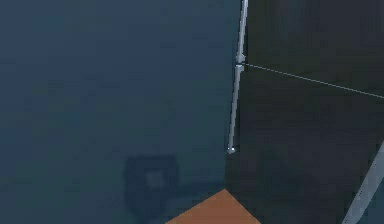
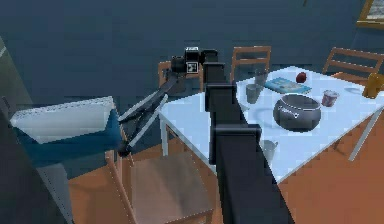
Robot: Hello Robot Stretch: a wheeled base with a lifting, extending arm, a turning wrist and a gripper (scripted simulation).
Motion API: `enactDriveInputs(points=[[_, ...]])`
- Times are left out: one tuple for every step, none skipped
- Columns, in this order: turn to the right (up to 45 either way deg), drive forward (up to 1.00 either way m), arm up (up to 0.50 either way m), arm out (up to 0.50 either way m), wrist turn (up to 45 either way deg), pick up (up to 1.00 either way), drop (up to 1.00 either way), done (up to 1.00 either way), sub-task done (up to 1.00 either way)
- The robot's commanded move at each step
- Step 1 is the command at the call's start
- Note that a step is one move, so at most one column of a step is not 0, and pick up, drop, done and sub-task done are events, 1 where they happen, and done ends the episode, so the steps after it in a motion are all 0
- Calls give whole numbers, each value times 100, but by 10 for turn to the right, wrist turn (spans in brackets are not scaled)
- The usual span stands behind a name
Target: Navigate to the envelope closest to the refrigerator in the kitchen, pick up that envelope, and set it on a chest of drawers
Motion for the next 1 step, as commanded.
enactDriveInputs(points=[[0, 0, 0, -42, 0, 0, 0, 0, 0]])
